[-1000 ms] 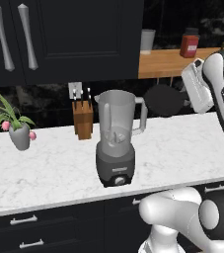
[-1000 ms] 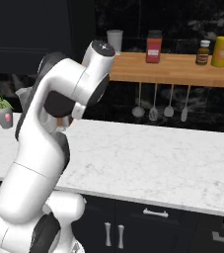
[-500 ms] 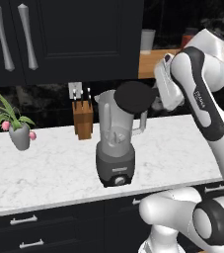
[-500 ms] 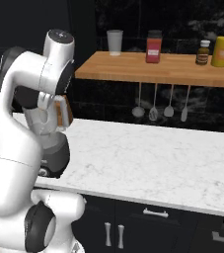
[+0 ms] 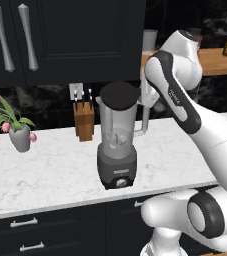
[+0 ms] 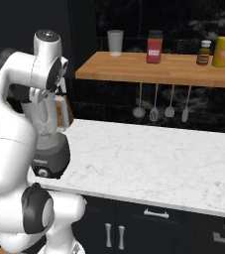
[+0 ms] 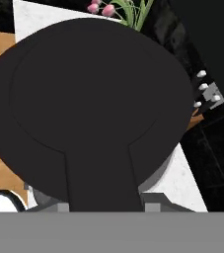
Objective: Close the lid blender by securely placing the lid on top.
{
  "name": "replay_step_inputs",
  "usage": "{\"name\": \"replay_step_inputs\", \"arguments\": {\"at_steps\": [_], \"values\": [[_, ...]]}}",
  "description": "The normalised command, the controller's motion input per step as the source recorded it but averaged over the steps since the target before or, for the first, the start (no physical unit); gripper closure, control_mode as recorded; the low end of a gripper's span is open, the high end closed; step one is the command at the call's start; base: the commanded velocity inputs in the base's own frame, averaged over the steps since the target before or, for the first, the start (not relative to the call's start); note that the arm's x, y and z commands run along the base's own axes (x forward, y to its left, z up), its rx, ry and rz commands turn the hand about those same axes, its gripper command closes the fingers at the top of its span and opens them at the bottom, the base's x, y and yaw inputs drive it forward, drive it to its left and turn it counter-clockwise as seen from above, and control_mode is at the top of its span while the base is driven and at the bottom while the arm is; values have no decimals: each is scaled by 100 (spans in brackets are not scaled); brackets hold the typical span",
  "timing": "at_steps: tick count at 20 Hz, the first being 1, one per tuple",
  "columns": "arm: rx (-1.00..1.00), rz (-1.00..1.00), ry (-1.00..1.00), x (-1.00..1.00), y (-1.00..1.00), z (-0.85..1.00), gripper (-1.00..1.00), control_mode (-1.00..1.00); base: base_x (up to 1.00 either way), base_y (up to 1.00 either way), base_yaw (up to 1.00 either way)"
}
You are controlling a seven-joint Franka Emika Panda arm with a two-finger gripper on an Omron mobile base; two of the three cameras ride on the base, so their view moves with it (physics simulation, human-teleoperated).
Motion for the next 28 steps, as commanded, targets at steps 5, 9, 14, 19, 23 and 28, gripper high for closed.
{"name": "replay_step_inputs", "arguments": {"at_steps": [5, 9, 14, 19, 23, 28], "values": [[0, -2, 9, 51, 15, 0, 100, -100, 0, 0, 0], [0, 0, 6, 31, 12, 0, 100, -100, 0, 0, 0], [0, 0, 0, 2, 1, -10, 100, -100, 0, 0, 0], [0, 2, 0, -3, -9, -13, 100, -100, 0, 0, 0], [0, 4, 0, -3, -18, -9, 100, -100, 0, 0, 0], [0, 7, 0, 0, -26, -3, 100, -100, 0, 0, 0]]}}
